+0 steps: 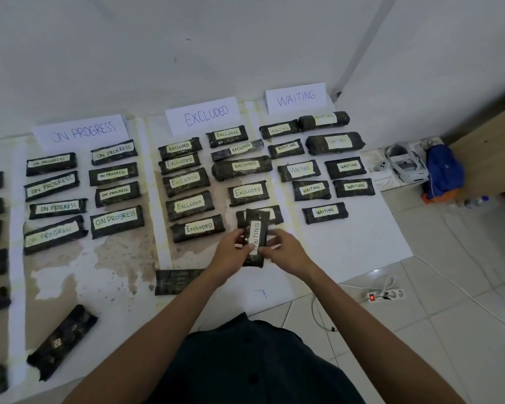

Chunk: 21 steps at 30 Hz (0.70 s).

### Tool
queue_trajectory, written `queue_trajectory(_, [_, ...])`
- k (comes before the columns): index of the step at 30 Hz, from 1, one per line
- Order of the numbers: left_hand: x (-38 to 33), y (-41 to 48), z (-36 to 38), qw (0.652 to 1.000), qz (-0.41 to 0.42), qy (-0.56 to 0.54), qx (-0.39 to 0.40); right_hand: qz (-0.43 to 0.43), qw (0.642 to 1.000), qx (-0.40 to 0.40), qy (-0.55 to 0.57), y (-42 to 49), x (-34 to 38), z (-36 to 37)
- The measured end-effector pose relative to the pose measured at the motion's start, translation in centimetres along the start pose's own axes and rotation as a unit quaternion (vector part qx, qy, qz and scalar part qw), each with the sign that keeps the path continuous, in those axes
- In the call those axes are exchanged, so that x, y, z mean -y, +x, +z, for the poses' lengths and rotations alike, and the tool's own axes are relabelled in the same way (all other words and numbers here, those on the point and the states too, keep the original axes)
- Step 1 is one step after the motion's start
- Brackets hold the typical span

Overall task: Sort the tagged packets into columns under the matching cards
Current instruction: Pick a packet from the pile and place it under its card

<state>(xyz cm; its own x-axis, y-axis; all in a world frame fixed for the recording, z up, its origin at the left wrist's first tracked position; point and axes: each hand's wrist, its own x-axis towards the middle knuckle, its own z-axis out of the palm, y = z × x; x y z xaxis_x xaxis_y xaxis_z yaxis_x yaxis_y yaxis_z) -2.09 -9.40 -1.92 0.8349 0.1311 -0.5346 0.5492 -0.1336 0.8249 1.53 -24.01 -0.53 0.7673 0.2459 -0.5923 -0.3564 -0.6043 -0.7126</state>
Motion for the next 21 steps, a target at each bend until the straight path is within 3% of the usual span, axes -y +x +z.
queue_trajectory(3, [-1.0,0.5,0.4,0.995,0.023,0.090,0.040,-0.130,0.965,-0.110,-0.199,-0.2,-0.9,-2.0])
queue_trajectory(6, [-2.3,1.3,1.1,0.975,0.069,0.186,0.103,-0.302,0.832,-0.109,-0.453,0.0,-1.5,-4.2])
queue_trajectory(8, [-3.3,2.1,2.0,0.961,0.092,0.225,0.132,-0.346,0.780,-0.120,-0.507,0.3,-1.8,-5.4])
queue_trajectory(10, [-4.1,2.8,3.0,0.955,0.102,0.240,0.142,-0.363,0.757,-0.141,-0.525,0.7,-2.2,-6.6])
queue_trajectory(13, [-5.3,3.6,5.5,0.951,0.110,0.252,0.141,-0.359,0.746,-0.160,-0.537,1.1,-2.9,-9.0])
queue_trajectory(16, [-6.5,4.2,8.3,0.954,0.121,0.254,0.105,-0.309,0.767,-0.169,-0.537,1.3,-3.9,-12.6])
queue_trajectory(21, [-7.3,5.9,11.5,0.865,0.269,0.420,0.056,-0.117,0.818,-0.179,-0.533,2.4,-6.2,-20.2])
